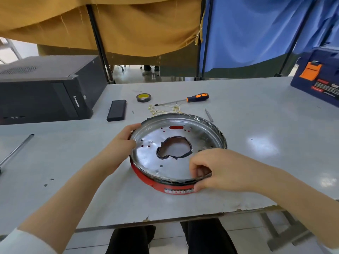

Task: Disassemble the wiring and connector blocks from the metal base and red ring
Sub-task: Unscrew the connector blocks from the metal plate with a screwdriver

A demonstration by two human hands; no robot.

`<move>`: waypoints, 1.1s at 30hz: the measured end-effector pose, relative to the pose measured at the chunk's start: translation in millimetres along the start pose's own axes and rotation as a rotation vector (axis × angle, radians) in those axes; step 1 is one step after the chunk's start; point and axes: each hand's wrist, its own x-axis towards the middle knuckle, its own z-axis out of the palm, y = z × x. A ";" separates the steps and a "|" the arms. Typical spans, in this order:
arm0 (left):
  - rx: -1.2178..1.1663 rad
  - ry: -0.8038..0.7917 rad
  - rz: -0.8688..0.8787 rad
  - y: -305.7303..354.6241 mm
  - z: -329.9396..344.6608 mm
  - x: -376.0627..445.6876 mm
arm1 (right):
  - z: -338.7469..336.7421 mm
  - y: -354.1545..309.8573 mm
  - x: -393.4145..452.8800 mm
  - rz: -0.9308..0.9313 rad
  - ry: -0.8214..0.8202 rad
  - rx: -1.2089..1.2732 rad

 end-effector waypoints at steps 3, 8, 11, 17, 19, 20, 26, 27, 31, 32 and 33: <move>0.010 0.006 -0.003 -0.7 -0.9 -0.1 | -9.1 2.4 3.7 0.061 -0.035 0.204; 0.062 0.010 -0.016 0.6 -1.4 0.9 | -29.4 25.1 27.1 0.096 0.236 0.173; 0.080 0.021 -0.029 1.6 -3.1 4.9 | -30.0 46.9 41.5 0.174 0.311 0.072; 0.104 0.034 -0.028 9.2 -5.8 19.3 | -20.0 73.8 61.6 0.333 0.338 0.059; 0.213 0.037 0.013 13.6 -3.5 26.6 | -19.3 78.9 67.0 0.350 0.352 0.077; 0.284 0.043 0.048 16.0 -1.3 30.5 | -19.9 81.4 69.7 0.356 0.364 0.084; 0.741 0.011 0.304 26.8 17.8 67.6 | -31.7 102.0 91.3 0.350 0.328 0.121; 0.788 -0.007 0.317 28.8 20.8 75.7 | -35.1 106.6 97.3 0.355 0.320 0.131; 0.868 -0.080 0.344 30.5 29.8 100.3 | -51.1 131.4 133.3 0.354 0.337 0.094; 0.888 -0.081 0.357 28.1 31.2 103.5 | -54.1 139.1 145.3 0.351 0.341 0.066; 0.913 -0.066 0.373 25.0 32.0 105.4 | -56.6 147.6 158.6 0.352 0.338 0.030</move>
